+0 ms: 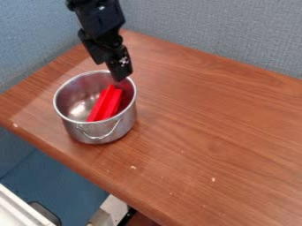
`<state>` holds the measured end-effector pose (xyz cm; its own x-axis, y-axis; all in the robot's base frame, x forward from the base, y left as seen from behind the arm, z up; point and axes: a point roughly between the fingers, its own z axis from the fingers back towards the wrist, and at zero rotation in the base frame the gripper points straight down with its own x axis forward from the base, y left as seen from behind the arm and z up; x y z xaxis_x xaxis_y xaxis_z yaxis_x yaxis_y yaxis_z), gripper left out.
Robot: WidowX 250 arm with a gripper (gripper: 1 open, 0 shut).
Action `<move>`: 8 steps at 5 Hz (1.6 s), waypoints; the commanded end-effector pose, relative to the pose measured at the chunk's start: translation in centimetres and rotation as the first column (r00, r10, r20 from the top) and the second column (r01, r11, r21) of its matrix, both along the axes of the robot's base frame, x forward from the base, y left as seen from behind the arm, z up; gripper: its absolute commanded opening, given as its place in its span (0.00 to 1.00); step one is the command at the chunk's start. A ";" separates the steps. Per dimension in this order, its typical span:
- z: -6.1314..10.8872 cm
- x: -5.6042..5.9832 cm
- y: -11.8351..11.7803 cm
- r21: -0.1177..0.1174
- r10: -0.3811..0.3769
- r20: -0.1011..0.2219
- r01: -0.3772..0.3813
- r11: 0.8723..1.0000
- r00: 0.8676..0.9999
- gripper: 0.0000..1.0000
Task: Move the red object from the metal pot to the table
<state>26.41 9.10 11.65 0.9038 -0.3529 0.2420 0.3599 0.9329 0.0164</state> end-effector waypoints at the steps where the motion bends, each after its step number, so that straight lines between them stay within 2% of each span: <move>1: 0.8 0.5 0.3 0.014 -0.021 0.020 0.021 1.000 1.000 1.00; 2: -0.5 0.7 0.0 0.018 -0.063 0.000 0.063 0.998 0.998 1.00; 3: -1.7 1.2 -0.1 0.037 -0.107 -0.011 0.108 0.993 0.994 1.00; 4: -2.1 1.8 0.2 0.047 -0.059 -0.009 0.060 0.997 0.998 1.00; 5: -2.2 2.3 0.5 0.064 -0.013 0.011 0.013 0.998 1.000 1.00; 7: -1.2 1.9 2.3 0.065 -0.061 0.045 0.058 0.996 0.997 1.00; 8: -0.9 2.1 2.8 0.080 -0.052 0.063 0.047 0.996 0.997 1.00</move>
